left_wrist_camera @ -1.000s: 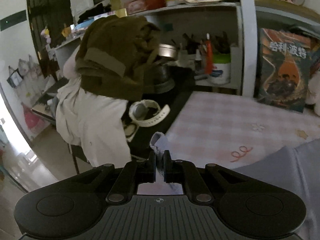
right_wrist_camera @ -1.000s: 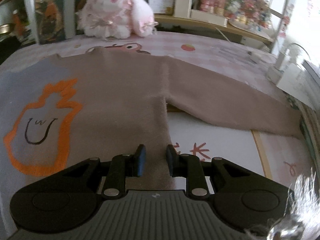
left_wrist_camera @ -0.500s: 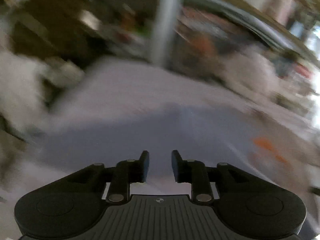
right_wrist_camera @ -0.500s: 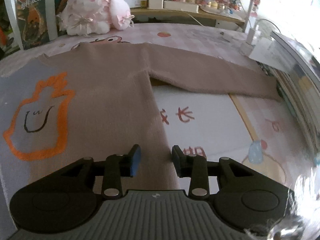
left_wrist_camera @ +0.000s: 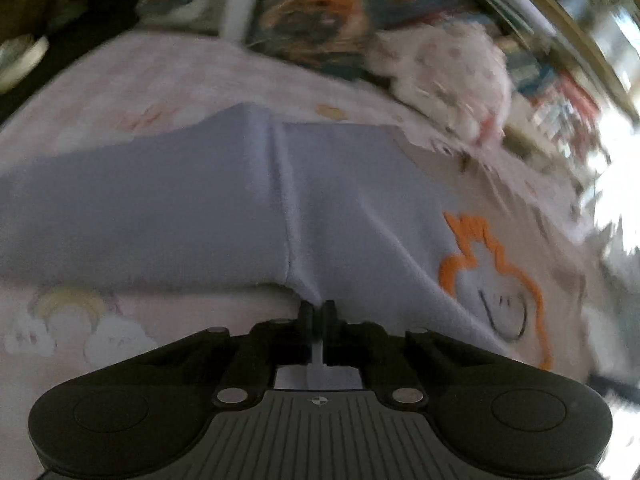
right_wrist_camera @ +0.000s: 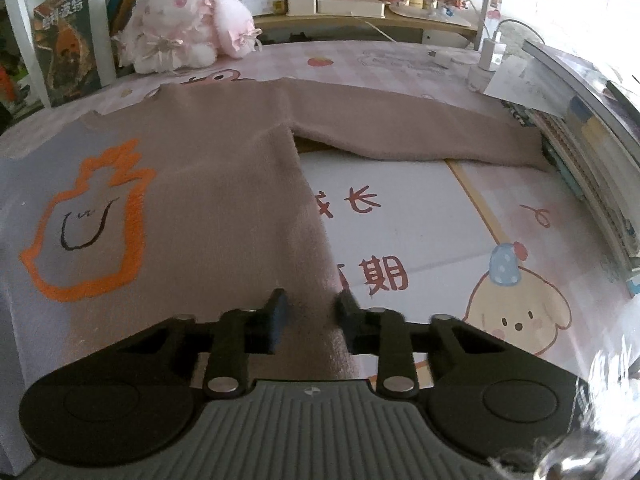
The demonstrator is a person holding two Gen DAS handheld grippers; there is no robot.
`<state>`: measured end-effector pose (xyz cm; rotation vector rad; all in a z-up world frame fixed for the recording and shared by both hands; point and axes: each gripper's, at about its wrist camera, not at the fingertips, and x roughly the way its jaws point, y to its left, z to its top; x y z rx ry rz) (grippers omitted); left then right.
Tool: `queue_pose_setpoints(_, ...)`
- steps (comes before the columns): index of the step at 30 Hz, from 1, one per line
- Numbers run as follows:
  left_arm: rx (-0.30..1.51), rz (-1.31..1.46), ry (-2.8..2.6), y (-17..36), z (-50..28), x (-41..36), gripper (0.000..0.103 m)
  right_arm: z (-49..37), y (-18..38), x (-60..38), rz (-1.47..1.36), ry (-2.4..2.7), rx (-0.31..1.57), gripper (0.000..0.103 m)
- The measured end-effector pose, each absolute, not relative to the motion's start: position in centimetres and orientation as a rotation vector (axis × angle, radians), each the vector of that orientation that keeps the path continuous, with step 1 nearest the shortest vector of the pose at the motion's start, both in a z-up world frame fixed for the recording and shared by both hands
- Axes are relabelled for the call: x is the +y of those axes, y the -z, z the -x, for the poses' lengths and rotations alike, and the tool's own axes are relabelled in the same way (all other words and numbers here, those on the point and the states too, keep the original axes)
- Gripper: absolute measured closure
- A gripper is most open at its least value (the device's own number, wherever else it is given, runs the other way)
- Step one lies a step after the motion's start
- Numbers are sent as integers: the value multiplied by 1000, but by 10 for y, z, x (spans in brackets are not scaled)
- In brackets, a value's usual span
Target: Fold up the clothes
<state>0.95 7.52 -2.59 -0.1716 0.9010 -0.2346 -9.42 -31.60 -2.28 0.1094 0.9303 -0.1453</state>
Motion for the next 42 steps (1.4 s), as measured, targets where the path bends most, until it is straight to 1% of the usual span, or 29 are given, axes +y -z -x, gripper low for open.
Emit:
queue_pose_setpoints(2,877,48,255,21,-11,69,101,92,22,-316,-100,135,934,87)
queue_pose_setpoints(6,860,18,162,19,-34,86,101,85,22,-316,-135,98,936,90)
queue_pose_setpoints(10,865,-80,118,24,-58,81,100,71,23,-304,-136,62,928,97)
queue_pose_setpoints(18,805,-252,152,25,-69,50,99,45,27,-295,-8,143,884,98)
queue_pose_setpoints(21,811,-164,138,25,-70,62,96,48,26,-299,-24,133,895,98)
queue_pose_setpoints(22,812,-123,131,24,-71,67,91,50,25,-300,-35,127,897,97)
queue_pose_setpoints(25,825,-23,116,20,-62,82,89,58,25,-304,-86,116,897,95)
queue_pose_setpoints(28,861,71,118,15,-42,90,79,66,23,-309,-133,122,903,88)
queue_pose_setpoints(31,888,145,168,15,-17,93,77,79,21,-311,-142,122,905,81)
queue_pose_setpoints(34,909,173,171,17,6,91,73,90,19,-310,-144,131,919,79)
queue_pose_setpoints(37,927,198,171,20,23,87,73,99,20,-309,-148,115,920,79)
queue_pose_setpoints(39,927,227,173,20,28,87,75,102,21,-309,-156,116,920,79)
queue_pose_setpoints(40,933,232,174,20,28,87,81,102,21,-309,-157,113,921,81)
queue_pose_setpoints(41,939,233,175,20,27,87,98,102,21,-308,-161,103,919,86)
queue_pose_setpoints(42,946,235,176,20,27,87,99,103,20,-306,-163,96,918,93)
